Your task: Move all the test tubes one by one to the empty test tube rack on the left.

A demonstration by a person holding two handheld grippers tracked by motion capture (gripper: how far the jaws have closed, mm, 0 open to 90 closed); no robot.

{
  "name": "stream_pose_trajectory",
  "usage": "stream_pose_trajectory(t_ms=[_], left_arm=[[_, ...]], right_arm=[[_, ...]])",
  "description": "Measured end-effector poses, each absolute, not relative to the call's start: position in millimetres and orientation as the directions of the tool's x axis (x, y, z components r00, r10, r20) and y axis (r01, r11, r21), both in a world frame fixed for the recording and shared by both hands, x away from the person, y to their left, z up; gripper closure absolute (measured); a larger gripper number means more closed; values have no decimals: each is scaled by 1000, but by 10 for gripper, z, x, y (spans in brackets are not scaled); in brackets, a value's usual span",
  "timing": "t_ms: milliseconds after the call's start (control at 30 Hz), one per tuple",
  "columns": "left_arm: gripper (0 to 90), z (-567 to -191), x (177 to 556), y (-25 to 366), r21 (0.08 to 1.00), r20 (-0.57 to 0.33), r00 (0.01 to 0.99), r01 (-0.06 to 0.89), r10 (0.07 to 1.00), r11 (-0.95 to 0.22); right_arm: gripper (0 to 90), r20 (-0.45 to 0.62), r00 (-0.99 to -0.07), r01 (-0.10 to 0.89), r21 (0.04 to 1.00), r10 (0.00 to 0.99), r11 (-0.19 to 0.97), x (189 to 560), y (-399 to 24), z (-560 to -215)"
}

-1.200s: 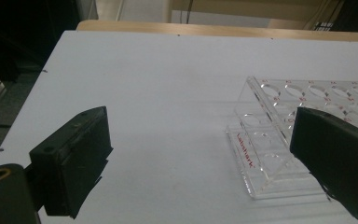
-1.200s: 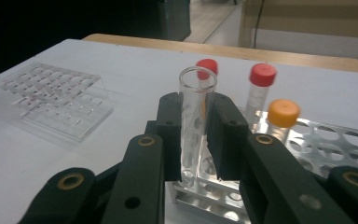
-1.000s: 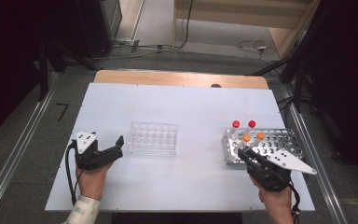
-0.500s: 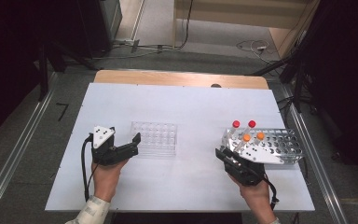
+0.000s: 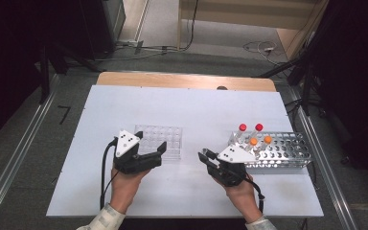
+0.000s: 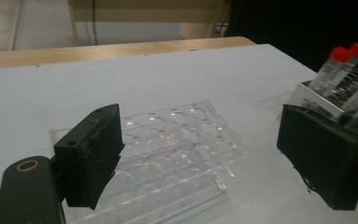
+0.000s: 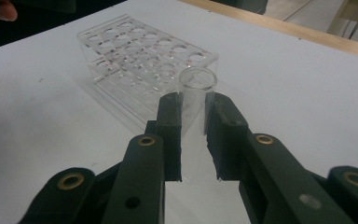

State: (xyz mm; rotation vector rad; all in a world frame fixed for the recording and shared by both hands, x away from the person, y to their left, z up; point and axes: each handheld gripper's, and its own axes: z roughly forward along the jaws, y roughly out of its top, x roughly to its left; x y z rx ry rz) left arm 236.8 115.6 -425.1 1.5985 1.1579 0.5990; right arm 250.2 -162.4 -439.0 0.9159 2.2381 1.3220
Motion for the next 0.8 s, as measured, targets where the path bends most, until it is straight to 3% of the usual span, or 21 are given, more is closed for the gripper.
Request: stream_pose_trajectory(t_ms=[400, 800], left_arm=[[194, -4234, 2358, 846, 914, -155, 520, 398, 840, -78], [452, -4198, 2398, 639, 903, -199, 618, 417, 760, -103]], right_arm=[[730, -7, -743, 324, 871, 670, 369, 2539, -1390, -4434], [730, -18, -758, 312, 868, 652, 387, 2538, -1270, -4460]])
